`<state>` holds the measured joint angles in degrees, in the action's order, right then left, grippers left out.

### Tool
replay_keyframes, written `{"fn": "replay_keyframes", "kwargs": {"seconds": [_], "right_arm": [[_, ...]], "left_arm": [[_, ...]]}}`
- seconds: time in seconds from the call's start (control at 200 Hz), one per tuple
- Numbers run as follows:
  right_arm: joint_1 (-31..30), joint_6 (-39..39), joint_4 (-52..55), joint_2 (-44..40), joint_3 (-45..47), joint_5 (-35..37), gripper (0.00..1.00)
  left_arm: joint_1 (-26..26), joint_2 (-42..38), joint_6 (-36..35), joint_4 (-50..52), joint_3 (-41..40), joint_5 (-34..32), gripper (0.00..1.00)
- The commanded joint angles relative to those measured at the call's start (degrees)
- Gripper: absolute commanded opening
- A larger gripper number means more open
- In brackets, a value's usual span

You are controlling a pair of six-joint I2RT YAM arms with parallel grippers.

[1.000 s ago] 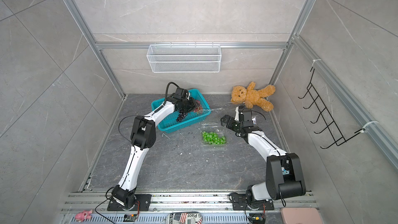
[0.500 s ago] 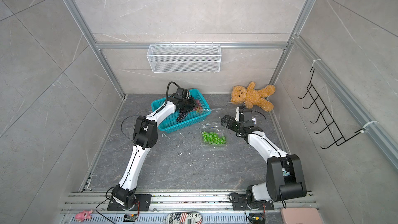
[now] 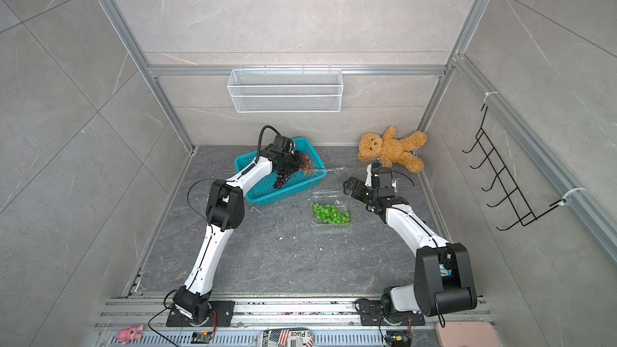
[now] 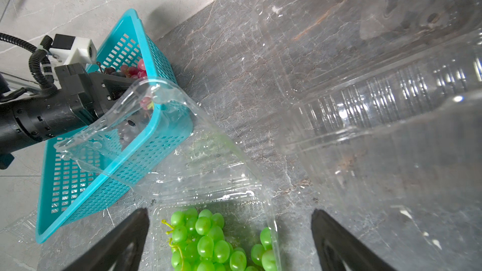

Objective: Pack grapes into containers
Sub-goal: Pick up the grape from the basket.

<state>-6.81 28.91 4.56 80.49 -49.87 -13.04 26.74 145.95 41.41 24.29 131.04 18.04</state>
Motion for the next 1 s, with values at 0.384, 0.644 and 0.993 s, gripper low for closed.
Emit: {"fn": "replay_keyframes", "kwargs": {"seconds": [0.384, 0.644, 0.993], "right_arm": [[0.00, 1.13, -0.01, -0.95, -0.49, -0.66, 0.99], [0.03, 1.81, -0.67, -0.77, -0.41, -1.37, 0.99], [0.00, 1.75, 3.25, -2.13, -1.63, -1.40, 0.99]], "left_arm": [[-2.59, -14.47, -4.29, 2.94, -1.93, 0.90, 0.00], [-4.05, -20.90, -6.69, 5.18, -6.50, 0.35, 0.00], [-2.35, -33.83, -6.83, 5.62, -15.82, 0.54, 0.00]]}}
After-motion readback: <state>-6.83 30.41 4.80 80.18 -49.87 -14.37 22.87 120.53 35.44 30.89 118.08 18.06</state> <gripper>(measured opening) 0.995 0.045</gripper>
